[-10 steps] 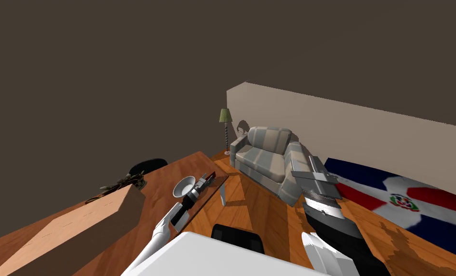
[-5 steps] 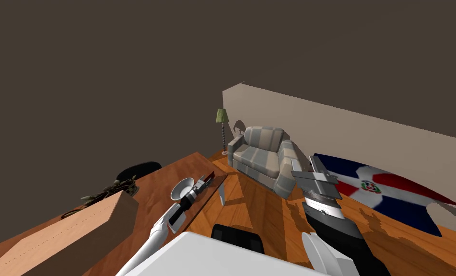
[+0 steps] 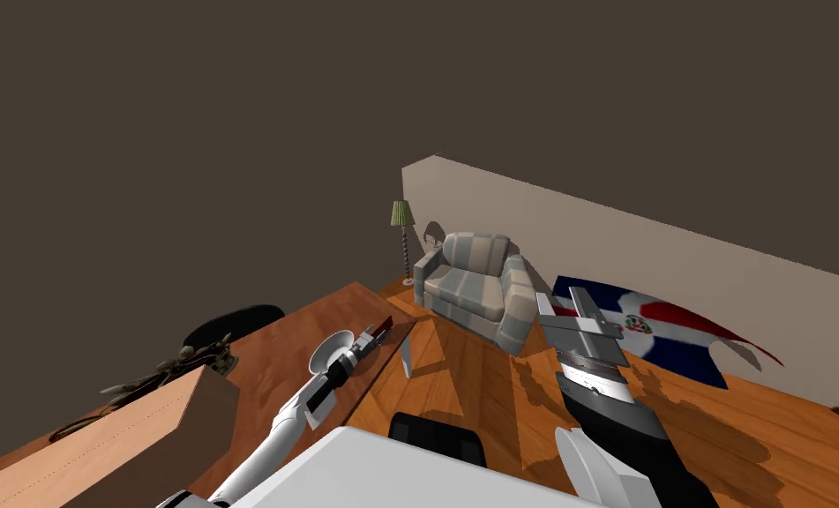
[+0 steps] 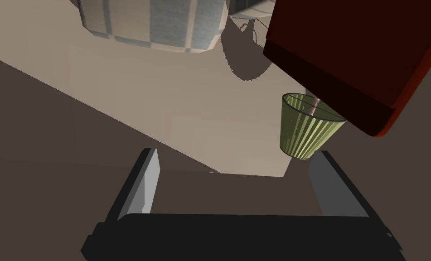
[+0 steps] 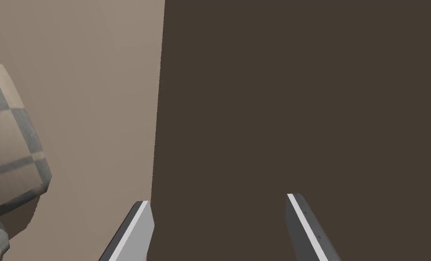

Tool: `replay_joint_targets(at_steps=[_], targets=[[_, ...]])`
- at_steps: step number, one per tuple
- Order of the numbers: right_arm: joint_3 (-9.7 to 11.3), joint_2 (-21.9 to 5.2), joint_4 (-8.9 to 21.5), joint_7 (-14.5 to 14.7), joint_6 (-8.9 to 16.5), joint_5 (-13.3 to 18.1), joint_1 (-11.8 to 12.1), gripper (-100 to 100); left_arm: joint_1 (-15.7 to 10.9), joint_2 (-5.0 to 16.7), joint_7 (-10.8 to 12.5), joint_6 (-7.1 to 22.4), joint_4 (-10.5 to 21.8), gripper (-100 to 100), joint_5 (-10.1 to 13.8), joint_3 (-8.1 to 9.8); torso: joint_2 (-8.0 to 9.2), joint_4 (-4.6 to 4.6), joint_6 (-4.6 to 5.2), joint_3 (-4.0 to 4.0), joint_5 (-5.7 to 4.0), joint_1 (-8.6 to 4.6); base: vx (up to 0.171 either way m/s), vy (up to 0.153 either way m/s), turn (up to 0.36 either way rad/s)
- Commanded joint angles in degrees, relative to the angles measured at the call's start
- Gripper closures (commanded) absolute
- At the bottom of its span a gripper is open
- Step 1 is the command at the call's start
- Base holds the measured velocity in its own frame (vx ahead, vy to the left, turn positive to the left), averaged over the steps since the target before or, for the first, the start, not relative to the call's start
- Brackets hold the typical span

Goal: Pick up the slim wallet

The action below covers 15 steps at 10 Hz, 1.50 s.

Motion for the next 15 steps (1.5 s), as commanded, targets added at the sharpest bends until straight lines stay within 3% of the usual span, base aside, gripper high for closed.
replay_joint_targets(at_steps=[1, 3, 6, 12, 13, 14, 15], targets=[[0.00, 0.00, 0.00, 0.00, 0.00, 0.00, 0.00, 0, -0.95, 1.48, -1.43, -0.79, 2.86, -100, -0.82, 0.13, 0.00, 0.00, 0.00, 0.00, 0.00, 0.00, -0.063, 0.058, -0.264], [-0.01, 0.00, 0.00, 0.00, 0.00, 0.00, 0.01, 0, -0.95, 1.48, -1.43, -0.79, 3.71, -100, -0.82, 0.13, 0.05, 0.01, -0.05, 0.03, 0.01, 0.03, -0.030, 0.031, -0.019], [0.00, 0.00, 0.00, 0.00, 0.00, 0.00, 0.00, 0, -2.76, 3.93, -3.77, -1.93, 9.27, -100, -2.21, 0.25, -0.02, -0.01, -0.01, -0.01, -0.01, -0.02, -0.037, 0.035, -0.185], [0.00, 0.00, 0.00, 0.00, 0.00, 0.00, 0.01, 0, -3.68, 5.44, -5.32, -2.62, 13.10, -100, -3.16, 0.25, 0.00, 0.00, -0.05, 0.00, 0.00, -0.05, -0.035, 0.027, -0.073], [0.00, 0.00, 0.00, 0.00, 0.00, 0.00, 0.01, 0, -3.72, 5.46, -5.49, -2.79, 13.32, 0, -3.17, 0.26, -0.06, -0.01, -0.05, -0.03, -0.01, -0.10, 0.000, 0.000, 0.000], [0.00, 0.00, 0.00, 0.00, 0.00, 0.00, 0.02, 0, -3.45, 2.74, -5.14, -0.23, 10.79, -100, -5.81, -0.85, -0.12, -0.02, -0.05, -0.06, -0.02, -0.14, -0.003, 0.096, 0.205], [-0.02, -0.01, 0.00, 0.00, 0.00, 0.00, 0.02, 0, -3.45, 2.74, -5.14, -0.23, 10.79, -100, -5.81, -0.85, -0.15, -0.04, -0.08, -0.08, 0.03, 0.14, 0.011, 0.099, 0.066]])
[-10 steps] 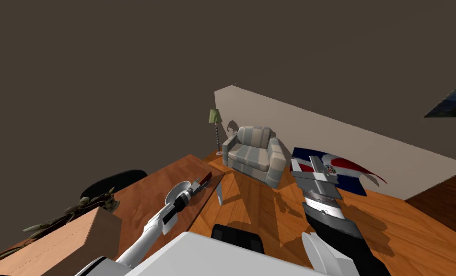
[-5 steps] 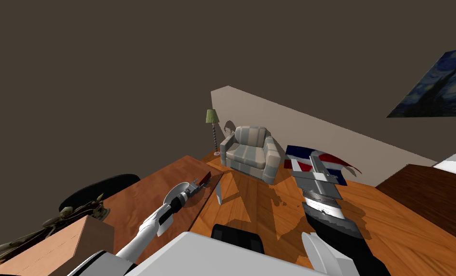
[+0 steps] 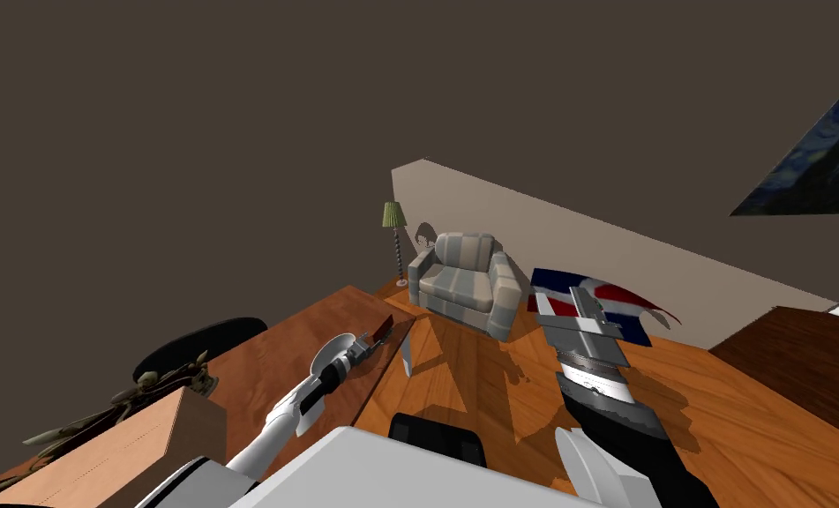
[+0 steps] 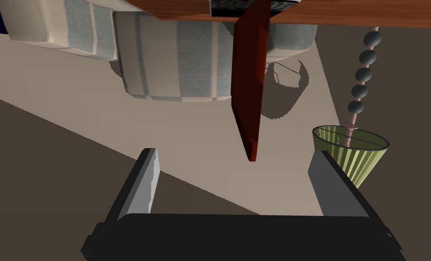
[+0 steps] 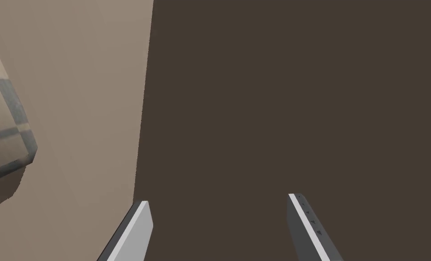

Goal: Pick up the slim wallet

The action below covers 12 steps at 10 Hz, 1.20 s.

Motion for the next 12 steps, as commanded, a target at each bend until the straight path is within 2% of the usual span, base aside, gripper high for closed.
replay_joint_targets(at_steps=[1, 2, 4, 5, 7, 8, 9, 10, 11, 12], targets=[[0.00, 0.00, 0.00, 0.00, 0.00, 0.00, 0.00, 0, 0.80, -0.23, 0.47, 1.10, -1.87, -100, -0.40, -0.22, 0.00, 0.00, 0.00, 0.00, 0.00, 0.00, 0.013, 0.041, -0.031], [0.00, 0.00, 0.00, 0.00, 0.00, 0.00, 0.00, 0, 1.06, -2.94, 0.80, 3.48, -3.91, -100, -3.05, -1.33, -0.01, 0.00, 0.00, 0.00, -0.03, -0.15, 0.007, 0.081, 0.162], [0.00, 0.00, 0.00, 0.00, 0.00, 0.00, 0.00, 0, 1.06, -2.94, 0.80, 3.64, -4.38, -100, -3.05, -1.33, -0.03, -0.01, 0.01, -0.02, -0.01, -0.02, 0.013, 0.067, 0.041], [0.00, 0.00, 0.00, 0.00, 0.00, 0.00, 0.00, 0, 1.31, -5.65, 1.14, 5.75, -6.04, -100, -5.69, -2.44, -0.01, 0.00, 0.01, -0.01, -0.04, -0.16, 0.011, 0.091, 0.171], [0.00, 0.00, 0.00, 0.00, 0.00, 0.00, 0.00, 0, 1.31, -5.65, 1.14, 6.19, -6.89, -100, -5.69, -2.44, 0.00, 0.00, 0.01, 0.00, -0.01, -0.06, 0.009, 0.056, 0.032], [0.01, 0.01, 0.00, 0.00, 0.00, 0.00, 0.00, 0, 1.57, -8.35, 1.47, 8.73, -9.40, -100, -8.33, -3.56, 0.00, 0.00, 0.01, 0.00, -0.04, -0.19, 0.026, 0.077, 0.162], [0.00, 0.00, 0.00, 0.00, 0.00, 0.00, 0.01, 0, 1.57, -8.37, 1.47, 8.73, -9.40, -100, -8.33, -3.56, -0.05, -0.01, -0.02, -0.03, -0.03, -0.09, 0.019, 0.088, 0.090], [0.00, 0.00, 0.00, 0.00, 0.00, 0.00, 0.00, 0, 1.83, -10.62, 1.81, 10.59, -10.96, -100, -10.73, -4.67, -0.04, -0.01, 0.01, -0.02, -0.02, -0.04, 0.019, 0.126, 0.152], [-0.01, 0.00, 0.00, 0.00, 0.00, 0.00, 0.00, 0, 1.83, -11.08, 1.81, 11.28, -11.91, -100, -10.98, -4.67, -0.03, -0.01, -0.02, -0.02, 0.01, 0.09, 0.024, 0.100, 0.078], [0.00, 0.00, 0.00, 0.00, 0.00, 0.00, 0.00, 0, 2.09, -13.24, 2.14, 13.59, -14.42, -100, -13.44, -5.78, -0.03, 0.00, 0.01, -0.02, 0.00, 0.02, 0.033, 0.115, 0.186]])
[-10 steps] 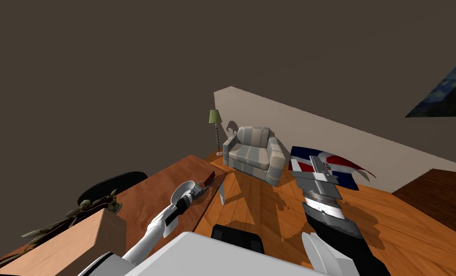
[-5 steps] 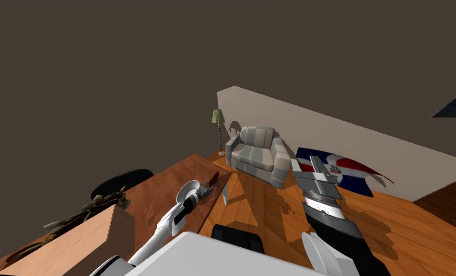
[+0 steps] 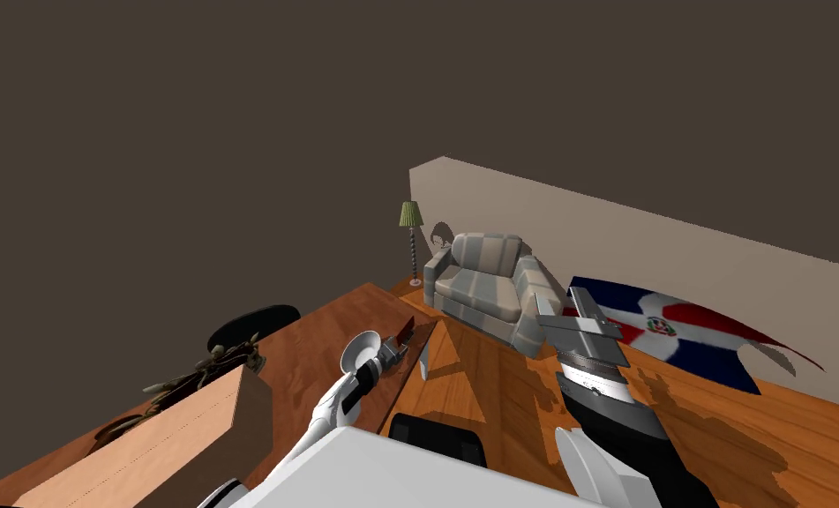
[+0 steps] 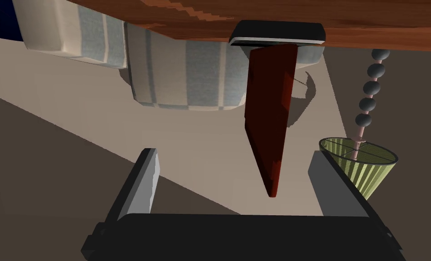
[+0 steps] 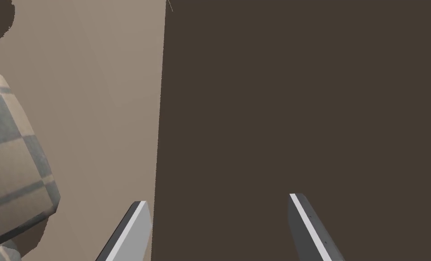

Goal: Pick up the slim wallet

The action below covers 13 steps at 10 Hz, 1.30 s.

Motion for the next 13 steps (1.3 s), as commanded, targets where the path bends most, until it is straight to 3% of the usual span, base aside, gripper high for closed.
replay_joint_targets(at_steps=[1, 2, 3, 4, 5, 6, 7, 8, 9, 10, 13], targets=[[0.00, 0.00, 0.00, 0.00, 0.00, 0.00, 0.00, 0, 0.04, -1.36, 0.62, 1.90, -1.81, -100, -1.53, -0.77, 0.00, 0.00, 0.00, 0.00, 0.00, 0.00, 0.026, 0.094, 0.070], [0.01, 0.00, 0.00, 0.00, 0.00, 0.00, -0.01, 0, 0.30, -3.75, 0.95, 4.12, -4.29, -100, -3.94, -1.89, 0.03, 0.01, 0.03, 0.01, -0.01, -0.06, 0.021, 0.110, 0.126], [0.00, 0.00, 0.00, 0.00, 0.00, 0.00, 0.00, 0, 0.30, -4.08, 0.95, 4.45, -4.32, -100, -4.17, -1.89, 0.04, 0.01, 0.01, 0.02, -0.01, -0.01, 0.019, 0.089, 0.095], [0.01, 0.00, 0.00, 0.00, 0.00, 0.00, -0.01, 0, 0.56, -6.08, 1.28, 6.69, -6.82, -100, -6.53, -3.00, 0.06, 0.01, 0.02, 0.03, -0.01, -0.07, 0.037, 0.105, 0.199], [0.00, 0.00, 0.00, 0.00, 0.00, 0.00, 0.00, 0, 0.56, -6.79, 1.28, 6.99, -6.83, -100, -6.82, -3.00, 0.01, 0.01, 0.00, 0.01, -0.01, -0.04, 0.031, 0.095, 0.064], [0.01, 0.00, 0.00, 0.00, 0.00, 0.00, -0.01, 0, 0.81, -9.25, 1.62, 8.95, -8.44, -100, -9.03, -4.11, 0.03, 0.00, 0.03, 0.01, -0.01, -0.06, 0.026, 0.120, 0.134], [0.00, 0.00, 0.00, 0.00, 0.00, 0.00, -0.01, 0, 0.81, -9.51, 1.62, 9.53, -9.34, -100, -9.46, -4.11, 0.05, 0.01, 0.01, 0.03, 0.00, 0.01, 0.019, 0.101, 0.082], [0.01, 0.00, 0.00, 0.00, 0.00, 0.00, -0.01, 0, 1.07, -11.87, 1.95, 11.91, -11.80, -100, -11.85, -5.22, 0.07, 0.02, 0.03, 0.04, -0.01, -0.04, 0.042, 0.112, 0.144], [0.00, 0.00, 0.00, 0.00, 0.00, 0.00, 0.00, 0, 0.93, -10.77, 1.75, 10.55, -10.46, -100, -10.62, -4.69, 0.01, 0.01, 0.01, 0.01, -0.01, -0.01, 0.026, 0.052, 0.022], [0.01, 0.01, 0.00, 0.00, 0.00, 0.00, -0.01, 0, 0.94, -10.96, 1.77, 10.94, -10.68, 100, -10.84, -4.79, 0.06, 0.01, 0.03, 0.03, -0.03, -0.17, 0.004, 0.009, -0.007], [0.02, 0.01, 0.00, 0.00, 0.00, 0.00, -0.02, 0, 0.85, -10.96, 1.75, 10.63, -10.72, 100, -10.85, -4.93, 0.14, 0.00, -0.10, 0.06, -0.13, -0.45, 0.001, 0.002, -0.009]])
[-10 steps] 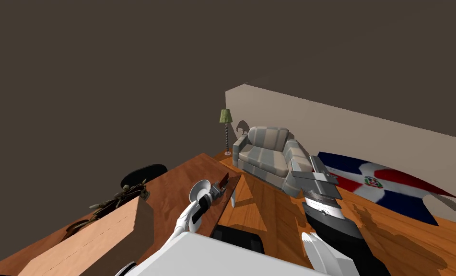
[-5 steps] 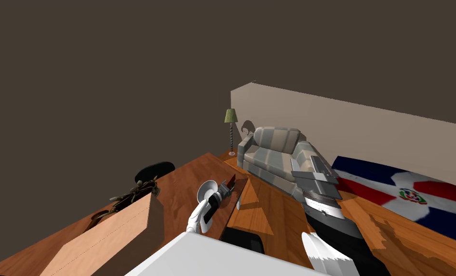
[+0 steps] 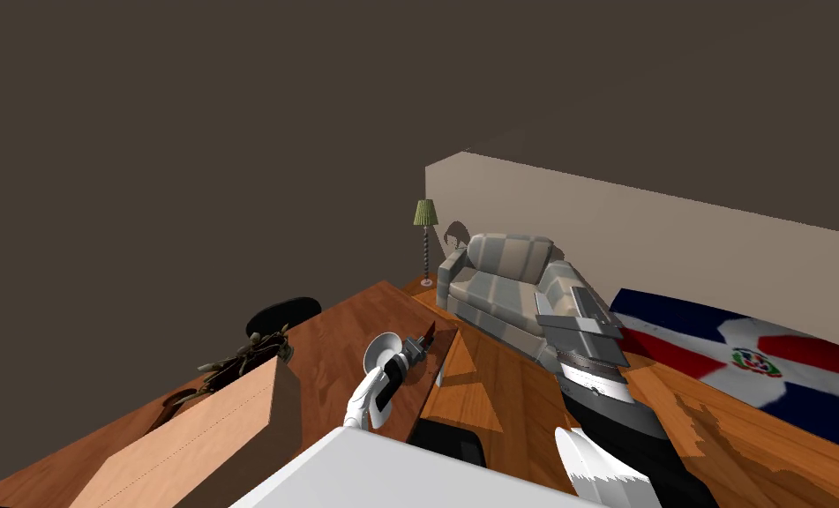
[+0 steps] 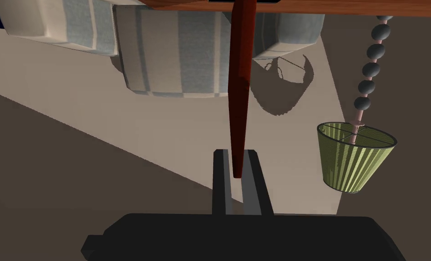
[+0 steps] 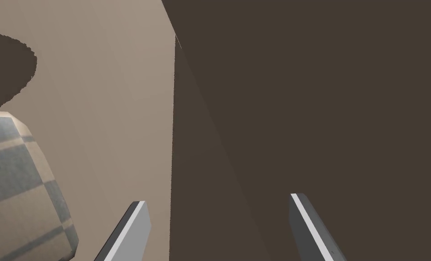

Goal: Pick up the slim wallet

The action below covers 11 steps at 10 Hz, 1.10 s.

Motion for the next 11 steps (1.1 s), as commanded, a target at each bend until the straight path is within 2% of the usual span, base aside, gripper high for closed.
replay_joint_targets(at_steps=[1, 2, 3, 4, 6, 7, 8, 9, 10, 11], targets=[[0.00, 0.00, 0.00, 0.00, 0.00, 0.00, 0.00, 0, 0.00, 0.00, 0.00, 0.00, 0.00, 100, 0.00, 0.00, 0.00, 0.00, 0.00, 0.00, 0.00, 0.00, 0.000, 0.000, 0.000], [0.00, 0.00, 0.00, 0.00, 0.00, 0.00, 0.00, 0, 0.00, -0.02, 0.01, 0.00, -0.01, 0, 0.01, 0.00, -0.02, -0.01, 0.00, -0.01, 0.00, 0.02, 0.000, 0.000, 0.000], [0.00, 0.00, 0.00, 0.00, 0.00, 0.00, 0.00, 0, -0.30, 2.84, -0.47, -2.87, 2.86, 100, 2.87, 1.93, -0.03, -0.01, 0.00, -0.02, 0.00, 0.03, -0.050, -0.121, -0.294], [0.02, 0.01, 0.01, 0.00, 0.00, 0.00, -0.02, 0, -0.30, 4.18, -0.47, -3.66, 3.54, 100, 4.03, 1.93, -0.04, -0.18, 0.10, -0.12, 0.00, -0.31, -0.057, -0.150, -0.123], [0.01, 0.01, 0.00, 0.00, 0.00, 0.00, 0.00, 0, -0.30, 4.18, -0.47, -3.66, 3.90, 100, 4.03, 1.93, -0.15, -0.57, 0.06, -0.36, 0.06, -0.32, -0.010, -0.063, 0.025], [0.00, 0.00, 0.00, 0.00, 0.00, 0.00, 0.00, 0, -0.55, 6.90, -0.81, -6.20, 5.93, 100, 6.67, 3.04, -0.26, -0.71, 0.12, -0.49, 0.15, -0.15, -0.017, -0.078, -0.176], [0.01, 0.01, 0.00, 0.00, 0.00, 0.00, -0.01, 0, -0.55, 6.90, -0.81, -6.20, 6.41, 100, 6.67, 3.04, -0.35, -0.89, 0.16, -0.62, 0.19, -0.21, -0.022, -0.074, -0.094], [0.00, 0.00, 0.00, 0.00, 0.00, 0.00, 0.00, 0, -0.81, 9.07, -1.14, -8.75, 8.64, 100, 9.28, 4.15, -0.40, -1.09, 0.18, -0.75, 0.26, -0.22, -0.026, -0.101, -0.208], [0.01, 0.01, 0.00, 0.00, 0.00, 0.00, -0.01, 0, -0.81, 9.61, -1.14, -8.75, 8.92, 100, 9.31, 4.15, -0.40, -1.34, 0.16, -0.87, 0.32, -0.25, -0.032, -0.089, -0.054], [0.00, 0.01, 0.00, 0.00, 0.00, 0.00, 0.00, 0, -1.07, 11.68, -1.48, -11.29, 11.04, 100, 11.90, 5.26, -0.42, -1.45, 0.13, -0.93, 0.35, -0.21, -0.049, -0.137, -0.145]])
